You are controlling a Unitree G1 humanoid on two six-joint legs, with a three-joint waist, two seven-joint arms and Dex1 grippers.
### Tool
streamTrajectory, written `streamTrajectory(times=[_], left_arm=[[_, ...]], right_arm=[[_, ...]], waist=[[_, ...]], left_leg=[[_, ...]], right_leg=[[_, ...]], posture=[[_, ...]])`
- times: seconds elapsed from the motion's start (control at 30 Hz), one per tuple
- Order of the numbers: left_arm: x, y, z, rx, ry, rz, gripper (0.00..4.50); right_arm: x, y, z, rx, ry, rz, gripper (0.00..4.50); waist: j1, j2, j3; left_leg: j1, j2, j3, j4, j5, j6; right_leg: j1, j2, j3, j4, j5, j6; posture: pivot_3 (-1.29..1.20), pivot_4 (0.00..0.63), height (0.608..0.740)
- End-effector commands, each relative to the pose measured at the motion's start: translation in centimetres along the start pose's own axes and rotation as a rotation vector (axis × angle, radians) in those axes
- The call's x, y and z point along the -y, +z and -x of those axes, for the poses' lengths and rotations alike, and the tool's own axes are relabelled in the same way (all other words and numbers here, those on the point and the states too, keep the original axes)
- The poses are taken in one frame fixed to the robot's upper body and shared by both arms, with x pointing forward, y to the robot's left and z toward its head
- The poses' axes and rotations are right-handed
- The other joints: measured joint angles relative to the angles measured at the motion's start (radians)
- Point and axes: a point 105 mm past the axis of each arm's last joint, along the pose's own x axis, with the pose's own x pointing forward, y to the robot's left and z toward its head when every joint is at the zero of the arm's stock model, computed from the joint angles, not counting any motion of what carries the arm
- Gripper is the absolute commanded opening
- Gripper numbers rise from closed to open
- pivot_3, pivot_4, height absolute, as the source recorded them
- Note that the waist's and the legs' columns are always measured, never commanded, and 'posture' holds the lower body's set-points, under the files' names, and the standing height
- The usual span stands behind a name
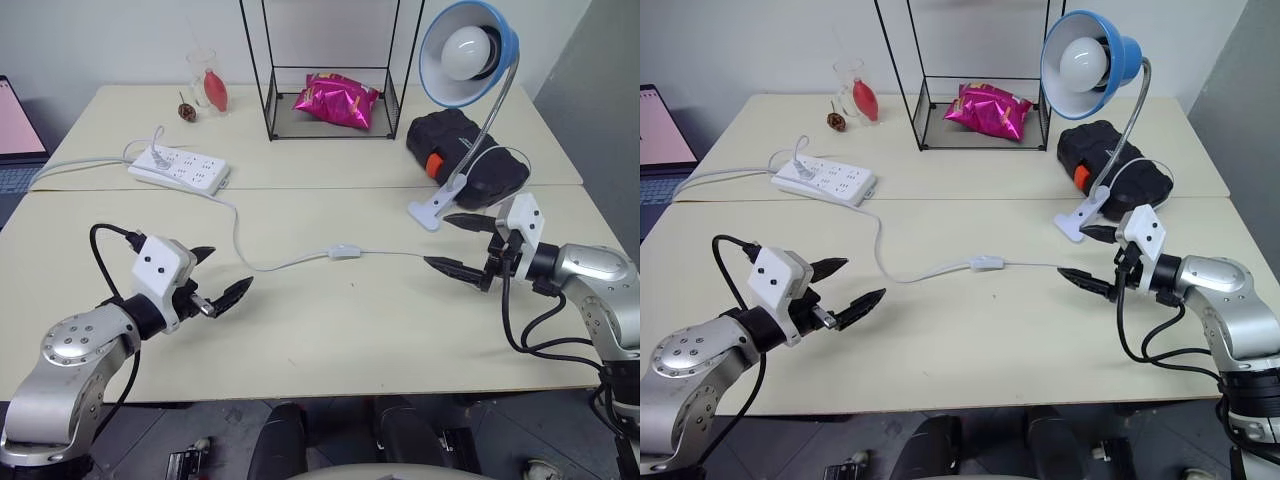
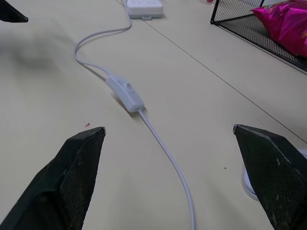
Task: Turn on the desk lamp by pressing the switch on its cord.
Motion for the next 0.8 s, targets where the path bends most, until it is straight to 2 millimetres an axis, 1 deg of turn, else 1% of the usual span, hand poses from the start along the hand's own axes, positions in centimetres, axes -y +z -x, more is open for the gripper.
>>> streamTrajectory(times=[0.03,0.23,0.37,0.5,0.6,0.7,0.8], left_arm=[[0.5,0.9,0.1,0.042,-0.029,-0.03,4.46],[0.3,0.8,-0.1,0.031,-0.026,-0.05,4.46],[0.4,1.3,-0.2,0.065,-0.039,-0.073,4.46],[0.6,1.2,-0.3,0.067,-0.087,-0.057,4.46],[0.3,1.1,-0.5,0.072,-0.1,-0.055,4.46],[0.0,1.6,-1.1,0.104,-0.106,-0.044,4.46],[0.4,1.4,-2.0,0.102,-0.155,-0.038,4.46]], right_arm=[[0.0,1.3,0.2,0.032,-0.011,0.044,4.5],[-0.1,1.2,0.2,0.034,-0.016,0.041,4.5],[-0.2,1.1,0.2,0.034,-0.022,0.039,4.5],[-0.3,1.0,0.3,0.036,-0.033,0.031,4.5],[-0.4,0.9,0.3,0.034,-0.037,0.028,4.5],[-0.6,0.7,0.3,0.022,-0.04,0.014,4.5],[-0.9,0.6,0.3,0.008,-0.049,0.013,4.5]], waist=[[0.0,0.0,0.0],[0.0,0.0,0.0],[0.0,0.0,0.0],[0.0,0.0,0.0],[0.0,0.0,0.0],[0.0,0.0,0.0],[0.0,0.0,0.0]], left_leg=[[0.0,0.0,0.0,0.0,0.0,0.0],[0.0,0.0,0.0,0.0,0.0,0.0],[0.0,0.0,0.0,0.0,0.0,0.0],[0.0,0.0,0.0,0.0,0.0,0.0],[0.0,0.0,0.0,0.0,0.0,0.0],[0.0,0.0,0.0,0.0,0.0,0.0],[0.0,0.0,0.0,0.0,0.0,0.0]], right_leg=[[0.0,0.0,0.0,0.0,0.0,0.0],[0.0,0.0,0.0,0.0,0.0,0.0],[0.0,0.0,0.0,0.0,0.0,0.0],[0.0,0.0,0.0,0.0,0.0,0.0],[0.0,0.0,0.0,0.0,0.0,0.0],[0.0,0.0,0.0,0.0,0.0,0.0],[0.0,0.0,0.0,0.0,0.0,0.0]], posture=[[0.0,0.15,0.74],[0.0,0.15,0.74],[0.0,0.15,0.74],[0.0,0.15,0.74],[0.0,0.15,0.74],[0.0,0.15,0.74],[0.0,0.15,0.74]])
